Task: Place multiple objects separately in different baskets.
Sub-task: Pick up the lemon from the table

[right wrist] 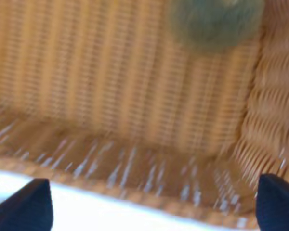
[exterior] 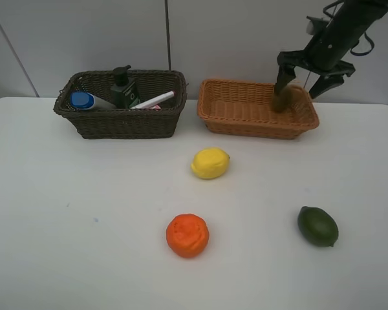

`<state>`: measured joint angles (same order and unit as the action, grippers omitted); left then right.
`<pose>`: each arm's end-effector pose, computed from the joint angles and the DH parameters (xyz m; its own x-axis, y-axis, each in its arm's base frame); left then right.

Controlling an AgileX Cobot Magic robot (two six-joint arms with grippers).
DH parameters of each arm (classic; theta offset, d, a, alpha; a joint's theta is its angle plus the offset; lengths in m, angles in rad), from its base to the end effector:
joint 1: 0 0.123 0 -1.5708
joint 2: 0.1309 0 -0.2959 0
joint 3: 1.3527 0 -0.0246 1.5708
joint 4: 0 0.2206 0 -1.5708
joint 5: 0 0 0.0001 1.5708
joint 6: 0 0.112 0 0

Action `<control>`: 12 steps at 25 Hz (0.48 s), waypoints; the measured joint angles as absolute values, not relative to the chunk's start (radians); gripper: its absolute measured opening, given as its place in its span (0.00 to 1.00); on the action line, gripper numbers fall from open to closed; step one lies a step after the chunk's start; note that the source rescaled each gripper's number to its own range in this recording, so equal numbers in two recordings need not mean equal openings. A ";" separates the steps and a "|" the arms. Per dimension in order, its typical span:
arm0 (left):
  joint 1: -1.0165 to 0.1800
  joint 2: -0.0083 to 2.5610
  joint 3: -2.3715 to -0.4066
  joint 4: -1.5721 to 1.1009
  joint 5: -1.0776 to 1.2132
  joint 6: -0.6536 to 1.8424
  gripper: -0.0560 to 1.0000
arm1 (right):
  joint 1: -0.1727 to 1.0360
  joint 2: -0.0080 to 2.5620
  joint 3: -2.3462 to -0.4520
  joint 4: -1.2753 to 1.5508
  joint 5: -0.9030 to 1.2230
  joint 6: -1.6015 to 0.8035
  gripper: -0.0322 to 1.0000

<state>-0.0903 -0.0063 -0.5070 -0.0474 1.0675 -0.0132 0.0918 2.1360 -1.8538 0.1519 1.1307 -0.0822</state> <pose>-0.0259 -0.0023 0.2543 -0.4522 0.0048 -0.8919 0.1108 0.9925 -0.0509 0.4350 0.0554 0.2239 -0.9627 -0.1056 -0.2492 -0.1409 0.9817 0.1284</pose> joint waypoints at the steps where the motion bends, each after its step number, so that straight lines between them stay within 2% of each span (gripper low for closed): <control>1: -0.090 -0.006 -0.507 -0.047 1.067 -0.013 0.97 | 0.096 2.122 -1.854 0.157 1.161 -0.076 0.99; 7: -0.090 -0.006 -0.507 -0.047 1.067 -0.013 0.97 | 0.155 2.084 -1.854 0.150 1.213 -0.048 1.00; 12: -0.090 -0.006 -0.507 -0.047 1.067 -0.013 0.97 | 0.294 2.073 -1.853 0.144 1.216 -0.149 1.00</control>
<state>-0.0903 -0.0063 -0.5070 -0.0474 1.0675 -0.0132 0.2939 2.0727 -1.8528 0.1438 1.2157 -0.1487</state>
